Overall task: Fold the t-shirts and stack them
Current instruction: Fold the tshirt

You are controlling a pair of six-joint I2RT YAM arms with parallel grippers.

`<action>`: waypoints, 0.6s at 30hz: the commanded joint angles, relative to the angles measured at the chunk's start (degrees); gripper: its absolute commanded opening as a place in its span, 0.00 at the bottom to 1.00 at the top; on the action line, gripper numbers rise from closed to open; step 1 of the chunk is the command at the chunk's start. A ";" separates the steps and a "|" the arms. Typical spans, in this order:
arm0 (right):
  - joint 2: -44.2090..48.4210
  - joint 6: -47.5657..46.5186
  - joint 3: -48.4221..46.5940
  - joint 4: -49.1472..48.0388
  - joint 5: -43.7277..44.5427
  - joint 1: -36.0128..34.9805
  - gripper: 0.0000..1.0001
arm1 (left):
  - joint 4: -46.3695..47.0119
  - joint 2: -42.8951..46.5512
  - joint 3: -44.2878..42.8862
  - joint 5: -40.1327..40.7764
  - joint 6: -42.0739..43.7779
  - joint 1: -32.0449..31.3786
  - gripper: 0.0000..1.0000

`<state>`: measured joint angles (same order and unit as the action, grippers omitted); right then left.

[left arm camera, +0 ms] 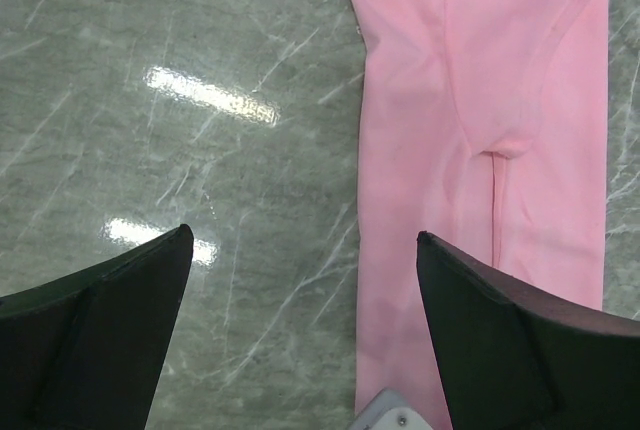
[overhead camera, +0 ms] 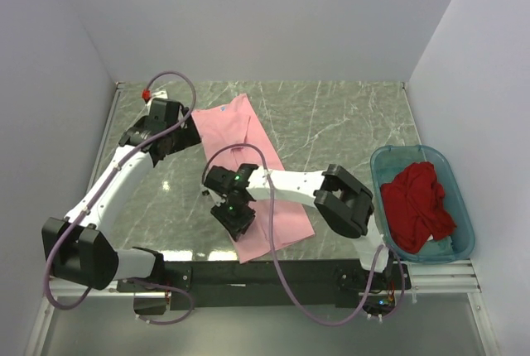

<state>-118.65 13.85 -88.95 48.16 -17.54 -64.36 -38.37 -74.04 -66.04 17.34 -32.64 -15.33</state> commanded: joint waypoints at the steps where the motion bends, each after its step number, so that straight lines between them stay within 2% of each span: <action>1: 6.74 2.84 0.08 -1.31 2.94 1.42 0.44 | 2.59 -1.80 0.21 -2.75 -0.49 0.13 0.99; 6: 15.98 6.71 8.77 -4.91 9.71 8.52 0.47 | 3.92 -8.39 -3.30 -5.74 -0.49 -0.92 0.95; 12: 29.07 10.76 22.49 -10.01 13.14 19.68 0.48 | 5.58 -21.12 -10.85 -6.27 -1.55 -4.00 0.80; 18: 35.76 10.85 28.82 -11.16 13.94 24.45 0.48 | 5.06 -32.99 -20.96 -4.69 -1.28 -6.37 0.74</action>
<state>-85.43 23.59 -61.56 39.64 -4.95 -40.60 -34.50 -104.01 -81.49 12.29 -33.69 -20.73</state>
